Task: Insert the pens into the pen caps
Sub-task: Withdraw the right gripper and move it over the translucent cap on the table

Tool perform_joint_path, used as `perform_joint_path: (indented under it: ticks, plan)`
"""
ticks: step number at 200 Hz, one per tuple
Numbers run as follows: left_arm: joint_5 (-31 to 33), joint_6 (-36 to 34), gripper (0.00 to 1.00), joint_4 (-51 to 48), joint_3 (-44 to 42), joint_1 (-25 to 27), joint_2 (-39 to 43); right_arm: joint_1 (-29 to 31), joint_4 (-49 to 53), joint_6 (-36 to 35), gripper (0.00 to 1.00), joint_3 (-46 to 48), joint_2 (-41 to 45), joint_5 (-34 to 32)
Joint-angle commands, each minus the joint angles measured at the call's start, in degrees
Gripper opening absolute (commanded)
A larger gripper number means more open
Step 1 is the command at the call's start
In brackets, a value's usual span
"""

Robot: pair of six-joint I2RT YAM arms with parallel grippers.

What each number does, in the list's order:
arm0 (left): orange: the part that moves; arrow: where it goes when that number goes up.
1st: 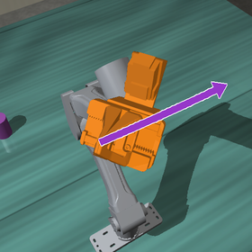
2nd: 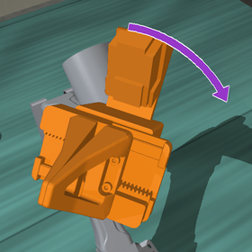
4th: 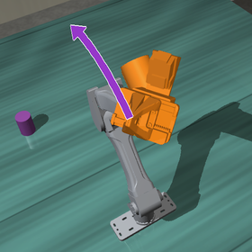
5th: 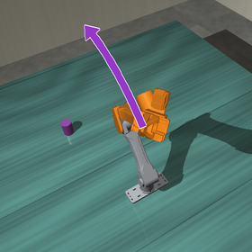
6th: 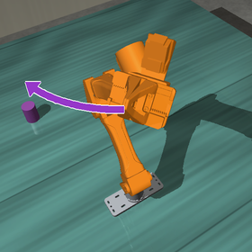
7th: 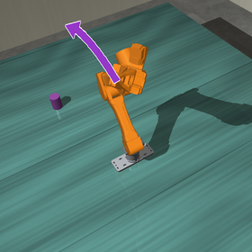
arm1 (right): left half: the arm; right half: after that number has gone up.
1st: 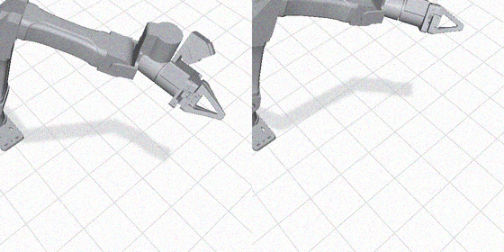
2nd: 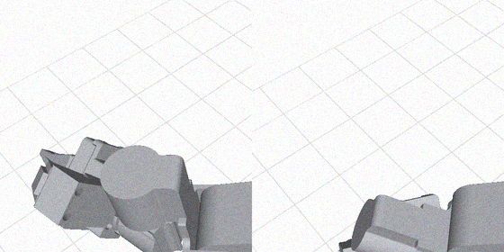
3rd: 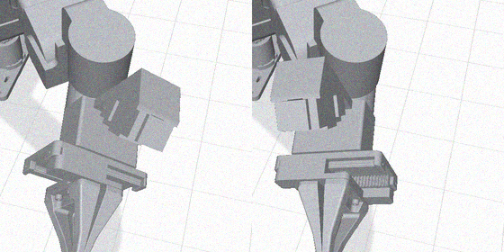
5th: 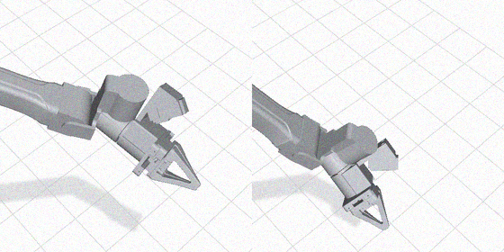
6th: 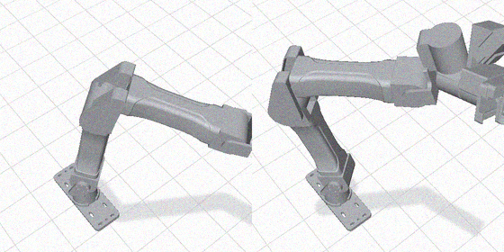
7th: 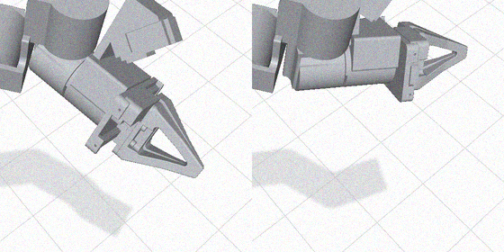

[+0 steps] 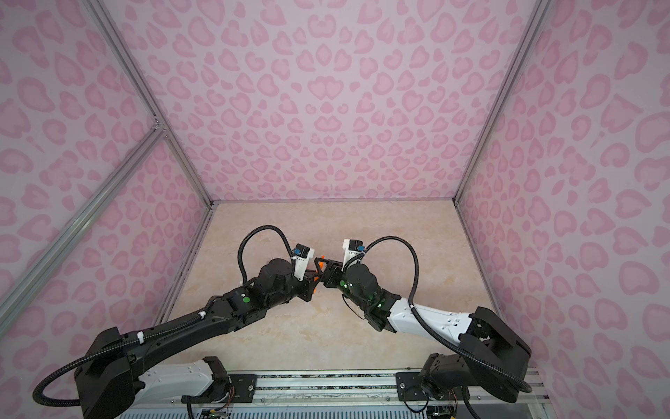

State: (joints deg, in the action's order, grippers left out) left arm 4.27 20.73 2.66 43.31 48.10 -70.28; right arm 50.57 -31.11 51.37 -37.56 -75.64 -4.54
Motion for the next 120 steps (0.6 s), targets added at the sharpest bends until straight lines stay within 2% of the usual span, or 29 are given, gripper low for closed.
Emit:
perform_joint_path:
  ticks: [1,60,96,120]
  plan:
    - [6.3,2.2,0.03,-1.0,0.7,-1.3,0.5,0.0,3.9,-0.8,0.61,0.8,2.9,-3.4]
    - [13.4,5.1,0.03,-2.6,-1.0,-2.5,3.0,0.0,14.6,1.6,0.61,2.1,8.1,-18.4]
    - [12.2,6.2,0.03,-3.3,-0.4,-2.5,2.3,0.8,28.7,10.4,0.6,0.6,7.1,-27.4]
    - [11.4,6.2,0.03,-3.3,-0.2,-2.5,2.0,1.1,35.4,17.8,0.6,3.7,7.1,-28.9]
